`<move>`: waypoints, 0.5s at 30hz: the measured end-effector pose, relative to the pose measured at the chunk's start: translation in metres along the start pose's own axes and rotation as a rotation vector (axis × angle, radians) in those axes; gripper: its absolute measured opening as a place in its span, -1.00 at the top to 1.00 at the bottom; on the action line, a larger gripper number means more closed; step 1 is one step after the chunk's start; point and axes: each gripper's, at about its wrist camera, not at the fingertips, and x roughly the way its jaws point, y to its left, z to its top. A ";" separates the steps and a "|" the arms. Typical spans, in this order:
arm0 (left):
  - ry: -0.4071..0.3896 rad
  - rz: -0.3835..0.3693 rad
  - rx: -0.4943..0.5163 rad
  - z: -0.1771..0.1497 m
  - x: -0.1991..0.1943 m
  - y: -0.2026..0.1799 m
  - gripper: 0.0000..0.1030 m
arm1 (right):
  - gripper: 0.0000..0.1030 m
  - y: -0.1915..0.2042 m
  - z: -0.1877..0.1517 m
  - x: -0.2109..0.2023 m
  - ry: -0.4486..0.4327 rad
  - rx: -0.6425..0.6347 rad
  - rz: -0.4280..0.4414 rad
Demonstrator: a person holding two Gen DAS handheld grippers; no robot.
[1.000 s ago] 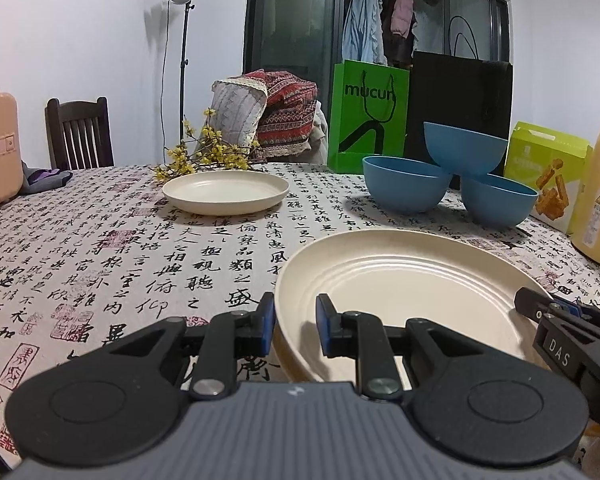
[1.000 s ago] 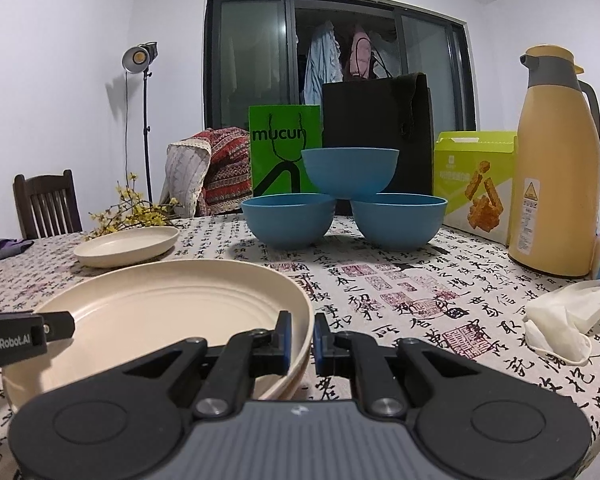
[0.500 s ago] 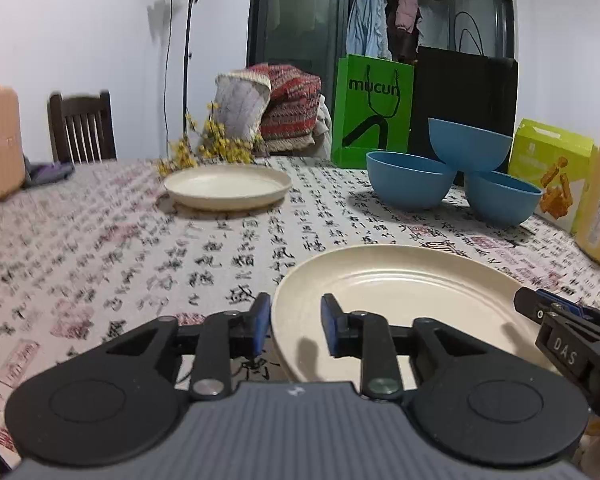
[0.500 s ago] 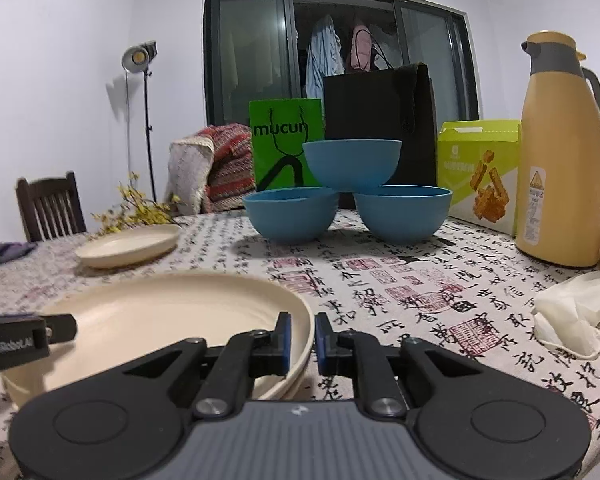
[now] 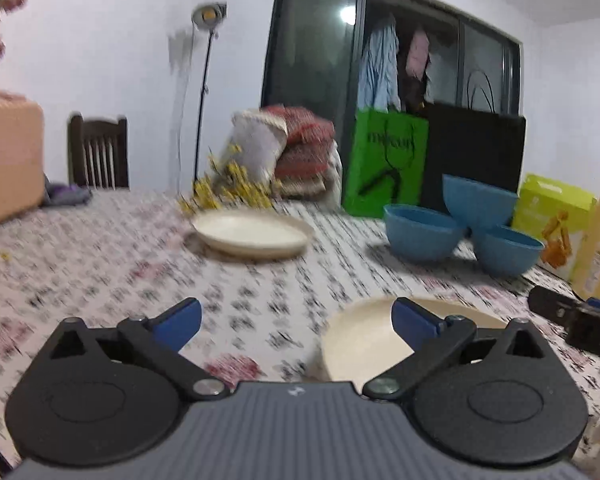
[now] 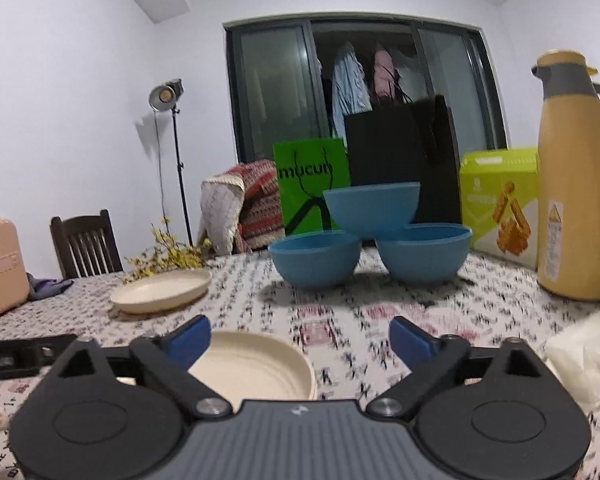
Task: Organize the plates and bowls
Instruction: 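Open both grippers to release the cream plates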
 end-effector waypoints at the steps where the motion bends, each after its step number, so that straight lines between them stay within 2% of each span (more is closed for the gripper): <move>1: -0.012 0.009 0.001 0.002 -0.002 0.002 -1.00 | -1.00 -0.001 0.002 0.001 -0.010 -0.002 0.004; 6: -0.049 0.047 -0.006 0.007 -0.004 0.019 -1.00 | -1.00 -0.005 0.005 0.012 -0.009 0.005 0.006; 15: -0.061 0.127 -0.023 0.012 0.006 0.061 -1.00 | -1.00 -0.011 0.000 0.019 0.000 0.030 0.032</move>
